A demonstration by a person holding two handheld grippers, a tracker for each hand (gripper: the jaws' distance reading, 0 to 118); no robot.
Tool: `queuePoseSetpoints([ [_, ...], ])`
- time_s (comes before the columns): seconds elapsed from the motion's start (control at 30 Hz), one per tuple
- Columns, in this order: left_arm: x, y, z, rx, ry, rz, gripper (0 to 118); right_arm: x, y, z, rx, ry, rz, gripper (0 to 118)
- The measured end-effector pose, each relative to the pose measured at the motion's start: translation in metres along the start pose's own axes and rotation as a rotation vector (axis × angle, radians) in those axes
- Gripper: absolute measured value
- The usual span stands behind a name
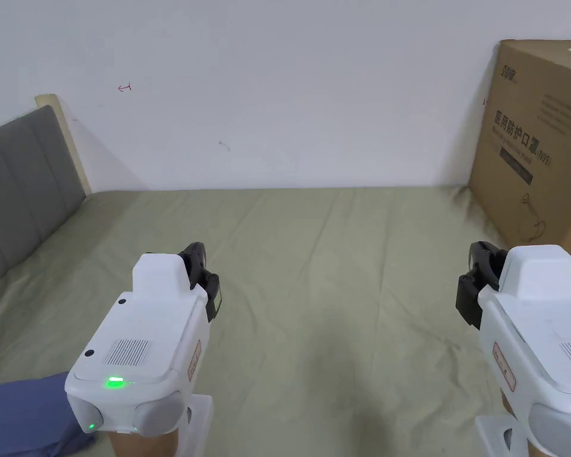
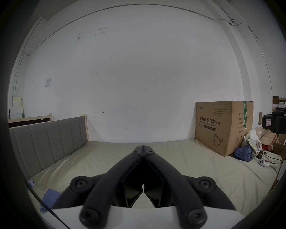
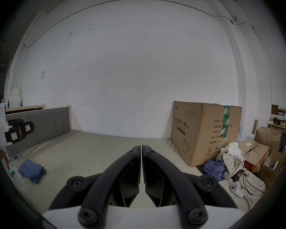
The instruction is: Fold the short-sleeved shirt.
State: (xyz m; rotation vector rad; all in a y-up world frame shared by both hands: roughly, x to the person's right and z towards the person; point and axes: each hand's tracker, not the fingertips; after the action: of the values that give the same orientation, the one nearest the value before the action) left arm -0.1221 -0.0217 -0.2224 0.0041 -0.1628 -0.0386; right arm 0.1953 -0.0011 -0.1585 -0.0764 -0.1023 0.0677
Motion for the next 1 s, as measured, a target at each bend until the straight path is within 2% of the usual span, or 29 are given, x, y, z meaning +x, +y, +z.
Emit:
queuePoseSetpoints([
  [1.0, -0.0026, -0.0054, 0.0017, -0.016, -0.006, 0.015, 0, -0.0022, 0.0012, 0.0012, -0.001, 0.002, 0.007, 2],
])
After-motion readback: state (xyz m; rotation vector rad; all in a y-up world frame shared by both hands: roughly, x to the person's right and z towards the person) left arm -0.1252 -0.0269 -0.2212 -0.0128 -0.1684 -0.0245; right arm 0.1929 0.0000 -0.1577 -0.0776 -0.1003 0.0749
